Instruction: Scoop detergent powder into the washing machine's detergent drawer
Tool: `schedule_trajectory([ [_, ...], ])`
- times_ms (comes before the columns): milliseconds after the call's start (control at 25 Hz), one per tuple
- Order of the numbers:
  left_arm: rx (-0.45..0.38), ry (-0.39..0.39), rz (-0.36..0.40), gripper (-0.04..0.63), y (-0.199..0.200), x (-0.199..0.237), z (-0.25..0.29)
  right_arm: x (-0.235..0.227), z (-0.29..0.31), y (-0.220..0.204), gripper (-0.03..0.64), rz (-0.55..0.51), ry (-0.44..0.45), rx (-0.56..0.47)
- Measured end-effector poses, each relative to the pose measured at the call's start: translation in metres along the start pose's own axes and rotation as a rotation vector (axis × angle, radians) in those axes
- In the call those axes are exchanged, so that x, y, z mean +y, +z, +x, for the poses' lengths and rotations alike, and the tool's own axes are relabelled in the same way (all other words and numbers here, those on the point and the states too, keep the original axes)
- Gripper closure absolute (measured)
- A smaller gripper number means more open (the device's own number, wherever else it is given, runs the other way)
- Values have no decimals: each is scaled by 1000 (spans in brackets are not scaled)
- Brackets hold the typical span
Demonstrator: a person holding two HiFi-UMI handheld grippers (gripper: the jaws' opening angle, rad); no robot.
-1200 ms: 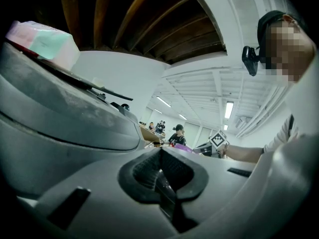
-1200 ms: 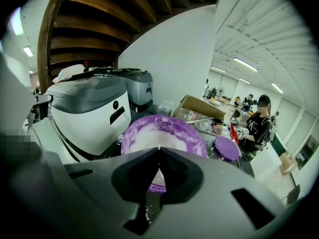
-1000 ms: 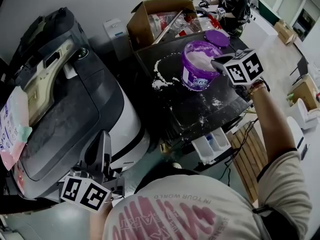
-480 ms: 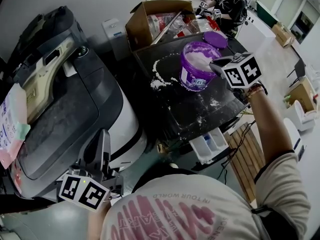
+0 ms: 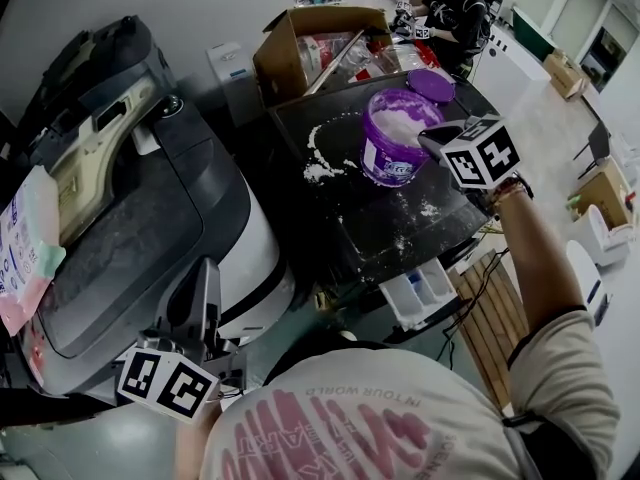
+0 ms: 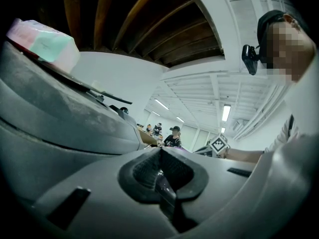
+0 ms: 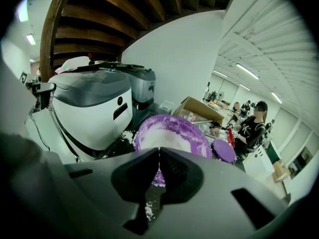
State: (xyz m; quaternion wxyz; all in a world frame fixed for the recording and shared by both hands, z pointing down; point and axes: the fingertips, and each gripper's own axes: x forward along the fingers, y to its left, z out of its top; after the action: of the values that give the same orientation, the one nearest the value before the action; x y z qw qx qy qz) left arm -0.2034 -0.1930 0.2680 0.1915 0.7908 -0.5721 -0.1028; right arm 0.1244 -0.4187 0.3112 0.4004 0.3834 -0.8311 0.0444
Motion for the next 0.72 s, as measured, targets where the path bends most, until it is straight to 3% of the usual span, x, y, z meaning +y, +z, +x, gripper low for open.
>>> schedule_trajectory([
  [480,-13,-12,-3,594,4,1,-4,18,-4,8,611,-32,-8,-13],
  [720,-21,-12,-1,594,6,2,-6,19,-7,12,611,44,8,-44],
])
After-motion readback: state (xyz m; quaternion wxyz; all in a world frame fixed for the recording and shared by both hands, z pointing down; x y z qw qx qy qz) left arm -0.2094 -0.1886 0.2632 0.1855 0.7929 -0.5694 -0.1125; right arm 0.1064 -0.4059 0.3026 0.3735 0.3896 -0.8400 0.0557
